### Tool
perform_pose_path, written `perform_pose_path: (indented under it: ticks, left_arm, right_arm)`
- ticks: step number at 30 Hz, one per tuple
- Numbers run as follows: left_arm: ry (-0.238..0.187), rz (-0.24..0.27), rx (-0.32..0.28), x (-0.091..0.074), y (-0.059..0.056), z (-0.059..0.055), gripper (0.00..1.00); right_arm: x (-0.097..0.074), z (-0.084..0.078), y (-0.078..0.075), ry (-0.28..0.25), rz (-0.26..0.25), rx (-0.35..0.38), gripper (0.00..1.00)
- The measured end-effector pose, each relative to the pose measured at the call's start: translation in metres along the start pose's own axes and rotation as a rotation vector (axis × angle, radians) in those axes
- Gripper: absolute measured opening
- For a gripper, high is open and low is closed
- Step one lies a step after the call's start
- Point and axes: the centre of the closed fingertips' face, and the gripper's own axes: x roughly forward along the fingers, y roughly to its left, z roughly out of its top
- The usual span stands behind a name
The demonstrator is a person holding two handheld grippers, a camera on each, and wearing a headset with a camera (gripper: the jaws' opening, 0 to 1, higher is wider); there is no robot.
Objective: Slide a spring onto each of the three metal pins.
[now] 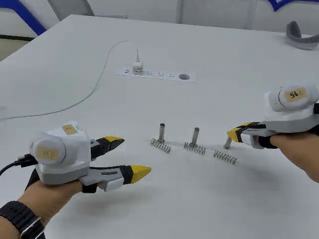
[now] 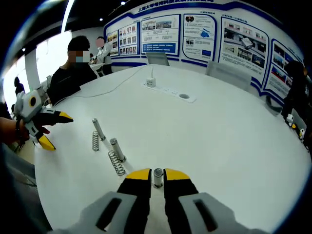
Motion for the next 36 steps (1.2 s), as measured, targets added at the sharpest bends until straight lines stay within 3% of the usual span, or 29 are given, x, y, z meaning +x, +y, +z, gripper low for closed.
perform_pose_path:
  ticks: [9, 19, 26, 36]
  left_arm:
    - [0.0, -0.004, 0.002, 0.0, -0.001, 0.0, 0.63]
    - [0.001, -0.003, 0.004, 0.0, -0.001, 0.001, 0.63]
    - [0.003, -0.009, 0.005, 0.003, -0.004, 0.0, 0.63]
    - [0.008, -0.009, 0.009, 0.001, -0.005, 0.0, 0.63]
  right_arm:
    - [-0.004, 0.001, 0.001, -0.009, 0.003, -0.014, 0.15]
    - [-0.023, 0.001, 0.001, -0.024, 0.003, -0.044, 0.15]
    - [-0.027, -0.008, 0.018, 0.006, 0.07, -0.099, 0.15]
    - [-0.01, -0.015, 0.041, 0.064, 0.172, -0.174, 0.15]
